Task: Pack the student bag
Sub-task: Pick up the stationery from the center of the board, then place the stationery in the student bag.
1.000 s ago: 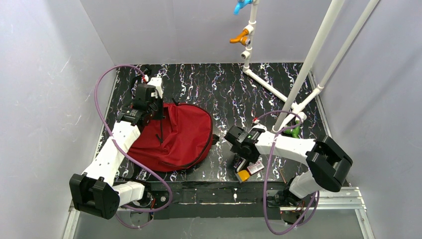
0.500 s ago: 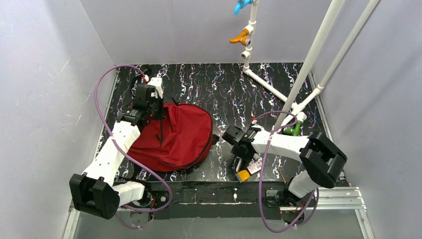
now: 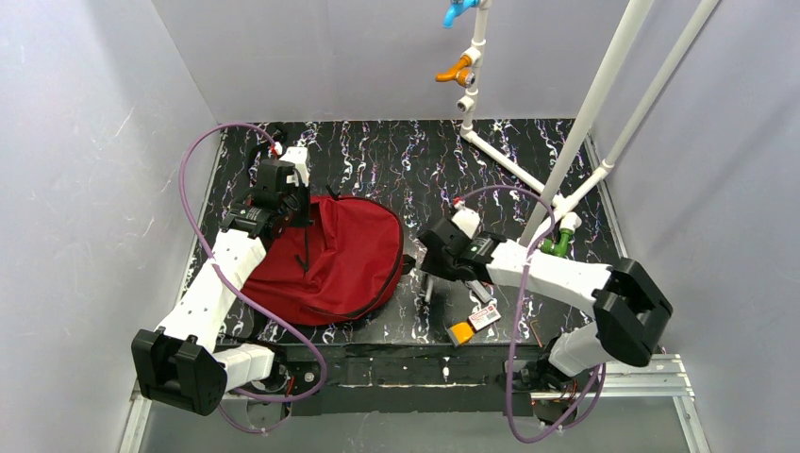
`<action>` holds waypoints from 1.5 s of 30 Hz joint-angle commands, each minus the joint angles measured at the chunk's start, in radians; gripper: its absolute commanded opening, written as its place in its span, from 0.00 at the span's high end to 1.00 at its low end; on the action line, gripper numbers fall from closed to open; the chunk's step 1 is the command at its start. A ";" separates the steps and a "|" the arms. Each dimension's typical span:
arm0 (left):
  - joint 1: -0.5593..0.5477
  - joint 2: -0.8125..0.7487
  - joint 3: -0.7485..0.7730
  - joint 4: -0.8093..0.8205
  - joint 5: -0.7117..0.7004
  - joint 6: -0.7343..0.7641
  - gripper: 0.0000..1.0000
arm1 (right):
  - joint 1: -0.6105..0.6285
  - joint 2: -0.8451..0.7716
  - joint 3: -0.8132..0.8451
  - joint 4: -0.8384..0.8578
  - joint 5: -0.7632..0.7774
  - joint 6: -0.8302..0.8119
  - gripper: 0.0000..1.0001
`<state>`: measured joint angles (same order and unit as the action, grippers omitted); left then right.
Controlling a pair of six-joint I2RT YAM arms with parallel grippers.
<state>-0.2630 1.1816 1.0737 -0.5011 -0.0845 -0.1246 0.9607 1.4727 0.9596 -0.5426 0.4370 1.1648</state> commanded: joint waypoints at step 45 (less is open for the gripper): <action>0.003 -0.085 -0.021 0.027 0.030 -0.006 1.00 | -0.003 0.589 0.424 1.106 -0.648 -0.197 0.32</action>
<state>-0.2607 1.1378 1.0534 -0.4801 -0.0708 -0.1246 0.9585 2.1380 1.4105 0.6128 -0.1894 1.0134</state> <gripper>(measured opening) 0.020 0.699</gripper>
